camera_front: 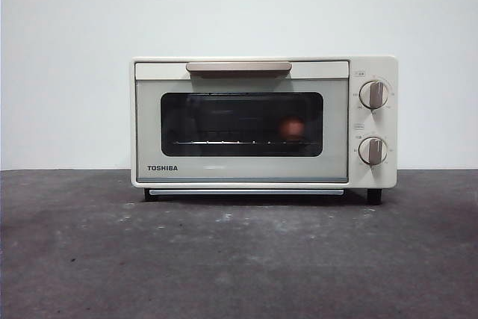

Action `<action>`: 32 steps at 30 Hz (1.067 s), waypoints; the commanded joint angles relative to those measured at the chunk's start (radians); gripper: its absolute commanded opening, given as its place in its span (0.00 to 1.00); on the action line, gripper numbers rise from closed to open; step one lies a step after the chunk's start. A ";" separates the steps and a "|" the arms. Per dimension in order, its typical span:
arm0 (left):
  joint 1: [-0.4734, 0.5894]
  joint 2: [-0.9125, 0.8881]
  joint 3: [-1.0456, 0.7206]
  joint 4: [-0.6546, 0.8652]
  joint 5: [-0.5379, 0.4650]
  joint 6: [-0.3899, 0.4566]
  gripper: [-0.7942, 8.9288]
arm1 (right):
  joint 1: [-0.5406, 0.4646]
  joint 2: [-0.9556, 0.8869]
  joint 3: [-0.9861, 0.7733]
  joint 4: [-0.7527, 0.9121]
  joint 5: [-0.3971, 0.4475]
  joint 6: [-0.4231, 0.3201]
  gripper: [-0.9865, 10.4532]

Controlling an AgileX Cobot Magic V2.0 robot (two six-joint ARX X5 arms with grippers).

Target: Eggoven

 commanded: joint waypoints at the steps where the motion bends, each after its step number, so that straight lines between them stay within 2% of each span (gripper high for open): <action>1: 0.019 -0.048 -0.069 0.007 -0.005 0.035 0.09 | 0.006 0.002 0.005 0.013 0.001 0.002 0.09; 9: 0.057 -0.161 -0.269 -0.016 -0.005 0.034 0.09 | 0.006 0.002 0.005 0.013 0.001 0.002 0.09; 15: 0.062 -0.201 -0.344 -0.040 -0.005 0.034 0.09 | 0.006 0.002 0.005 0.013 0.001 0.002 0.09; 22: 0.062 -0.201 -0.375 -0.138 -0.005 0.008 0.09 | 0.006 0.002 0.005 0.013 0.002 0.002 0.09; 27: 0.062 -0.201 -0.379 -0.140 -0.004 -0.090 0.09 | 0.006 0.002 0.005 0.013 0.001 0.002 0.09; 32: 0.062 -0.201 -0.378 -0.134 -0.004 -0.089 0.09 | 0.006 0.002 0.005 0.013 0.001 0.002 0.09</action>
